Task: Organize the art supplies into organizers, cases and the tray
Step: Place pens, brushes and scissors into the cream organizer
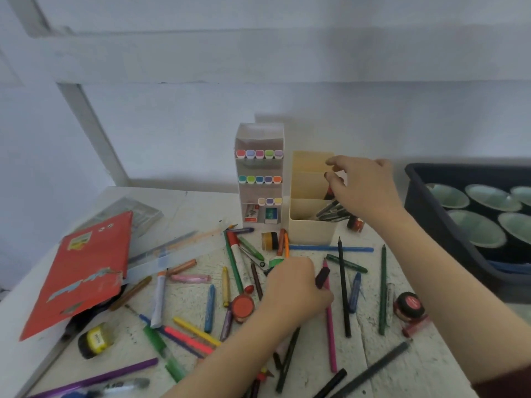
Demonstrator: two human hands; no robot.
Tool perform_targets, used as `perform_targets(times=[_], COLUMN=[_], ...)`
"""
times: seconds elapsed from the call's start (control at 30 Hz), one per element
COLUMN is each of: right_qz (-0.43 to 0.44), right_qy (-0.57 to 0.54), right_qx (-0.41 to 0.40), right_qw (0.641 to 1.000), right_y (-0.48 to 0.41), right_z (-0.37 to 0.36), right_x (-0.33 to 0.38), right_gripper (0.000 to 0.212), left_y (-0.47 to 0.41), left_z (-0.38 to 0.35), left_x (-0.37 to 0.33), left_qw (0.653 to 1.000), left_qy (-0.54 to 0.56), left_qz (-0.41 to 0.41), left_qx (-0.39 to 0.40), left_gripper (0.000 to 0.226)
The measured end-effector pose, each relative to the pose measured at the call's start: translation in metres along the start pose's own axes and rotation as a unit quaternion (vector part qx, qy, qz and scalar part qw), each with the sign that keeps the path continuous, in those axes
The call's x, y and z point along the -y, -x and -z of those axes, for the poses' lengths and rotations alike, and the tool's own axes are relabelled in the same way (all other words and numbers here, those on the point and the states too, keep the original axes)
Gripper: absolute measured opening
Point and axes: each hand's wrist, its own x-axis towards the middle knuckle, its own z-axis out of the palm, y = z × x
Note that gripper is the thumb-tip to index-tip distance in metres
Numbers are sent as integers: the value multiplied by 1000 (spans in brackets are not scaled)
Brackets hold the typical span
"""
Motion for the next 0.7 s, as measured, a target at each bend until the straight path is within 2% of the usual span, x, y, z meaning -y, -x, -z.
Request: perform_targets(times=[0.07, 0.17, 0.3, 0.4, 0.5, 0.7], right_qz=[0, -1, 5, 11, 31, 34], right_qy=[-8, -25, -46, -69, -75, -78], right_qx=[-17, -39, -76, -91, -100, -113], right_qw=[1000, 999, 996, 993, 992, 990], right_y=[8, 21, 44, 60, 76, 92], right_z=[7, 18, 27, 31, 34, 33], right_x=[-1, -4, -5, -3, -1, -7], right_gripper=[35, 35, 35, 33, 36, 34], left_y=[1, 6, -7, -37, -64, -87], left_z=[15, 48, 87, 97, 90, 72], left_x=[2, -6, -21, -28, -31, -38], left_qw=[995, 973, 921, 898, 911, 952], left_qy=[99, 196, 190, 144, 81, 9], left_qz=[-5, -84, -177, -202, -194, -157], left_qx=[-14, -93, -292, -364, -356, -263], left_gripper=[19, 30, 25, 20, 15, 26])
